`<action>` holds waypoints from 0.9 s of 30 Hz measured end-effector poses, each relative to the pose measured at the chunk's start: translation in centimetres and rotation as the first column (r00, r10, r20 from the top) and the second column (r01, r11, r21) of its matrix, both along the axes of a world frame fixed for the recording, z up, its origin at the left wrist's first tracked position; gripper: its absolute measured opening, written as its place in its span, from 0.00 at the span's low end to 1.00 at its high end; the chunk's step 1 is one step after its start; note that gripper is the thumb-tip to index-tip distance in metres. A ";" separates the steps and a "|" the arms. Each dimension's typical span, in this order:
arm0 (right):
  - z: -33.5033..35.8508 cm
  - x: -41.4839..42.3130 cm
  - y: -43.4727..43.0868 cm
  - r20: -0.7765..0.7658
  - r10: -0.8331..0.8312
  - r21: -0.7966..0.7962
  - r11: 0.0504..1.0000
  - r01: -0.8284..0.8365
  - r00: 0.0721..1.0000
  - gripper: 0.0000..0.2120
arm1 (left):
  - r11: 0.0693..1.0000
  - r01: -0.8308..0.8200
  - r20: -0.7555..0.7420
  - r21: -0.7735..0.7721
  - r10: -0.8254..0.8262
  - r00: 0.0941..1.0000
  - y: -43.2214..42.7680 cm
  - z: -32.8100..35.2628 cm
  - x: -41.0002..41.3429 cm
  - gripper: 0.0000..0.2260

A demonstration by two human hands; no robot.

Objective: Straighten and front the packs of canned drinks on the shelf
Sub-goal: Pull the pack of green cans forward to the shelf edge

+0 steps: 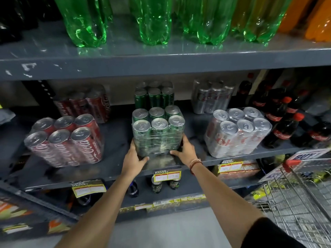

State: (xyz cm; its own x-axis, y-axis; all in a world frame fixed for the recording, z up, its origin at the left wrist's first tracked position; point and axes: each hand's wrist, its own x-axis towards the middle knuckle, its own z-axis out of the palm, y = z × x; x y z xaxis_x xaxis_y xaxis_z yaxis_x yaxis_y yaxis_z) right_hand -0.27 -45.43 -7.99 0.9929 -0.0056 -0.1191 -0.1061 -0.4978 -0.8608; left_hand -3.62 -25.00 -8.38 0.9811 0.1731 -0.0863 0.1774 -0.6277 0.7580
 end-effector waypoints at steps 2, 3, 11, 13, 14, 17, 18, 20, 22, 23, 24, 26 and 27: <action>0.2 -0.5 -0.4 0.018 0.004 -0.005 1.000 -0.004 1.000 0.43 | 0.999 0.040 0.020 0.022 -0.040 0.999 0.0 -0.2 -0.7 0.43; 0.3 -0.9 -0.6 0.021 0.009 -0.009 1.000 -0.008 1.000 0.42 | 0.998 0.057 0.029 0.031 -0.058 0.998 0.0 -0.4 -1.0 0.43; -0.6 -3.8 -1.3 0.058 -0.024 0.034 0.999 0.022 0.998 0.40 | 0.986 0.133 0.029 0.099 -0.136 0.990 0.3 -0.5 -3.1 0.44; -0.6 -4.2 -1.5 0.063 -0.020 0.049 0.999 0.016 0.998 0.39 | 0.987 0.126 0.035 0.099 -0.130 0.991 0.2 -0.4 -3.6 0.44; -0.6 -4.4 -1.6 0.065 -0.017 0.052 0.999 0.014 0.998 0.39 | 0.987 0.119 0.044 0.106 -0.124 0.991 0.1 -0.4 -3.8 0.44; -0.8 -4.6 -1.7 0.068 -0.013 0.057 0.998 0.009 0.998 0.39 | 0.986 0.092 0.088 0.136 -0.105 0.991 -0.2 -0.4 -4.1 0.43; -0.8 -4.8 -1.8 0.075 -0.012 0.064 0.998 0.007 0.997 0.39 | 0.986 0.083 0.099 0.146 -0.098 0.990 -0.2 -0.5 -4.3 0.42; -0.8 -5.1 -1.9 0.092 -0.010 0.073 0.997 0.004 0.996 0.38 | 0.983 0.074 0.113 0.167 -0.094 0.989 -0.2 -0.6 -4.4 0.41; -0.9 -5.3 -2.1 0.099 -0.015 0.077 0.997 0.007 0.995 0.38 | 0.981 0.075 0.125 0.179 -0.098 0.987 -0.1 -0.8 -4.5 0.41; -0.9 -5.3 -2.1 0.105 -0.018 0.080 0.997 0.010 0.994 0.37 | 0.980 0.076 0.130 0.185 -0.101 0.986 -0.1 -0.9 -4.5 0.41; -1.0 -5.3 -2.1 0.113 -0.022 0.083 0.997 0.012 0.993 0.37 | 0.979 0.076 0.131 0.191 -0.102 0.986 -0.1 -0.9 -4.5 0.41; -1.1 -5.3 -2.1 0.116 -0.026 0.070 0.997 0.018 0.993 0.37 | 0.980 0.079 0.137 0.183 -0.105 0.985 0.0 -0.9 -4.6 0.41; -1.1 -5.3 -2.0 0.106 -0.028 0.066 0.998 0.021 0.994 0.37 | 0.981 0.084 0.144 0.174 -0.109 0.984 0.1 -0.9 -4.6 0.41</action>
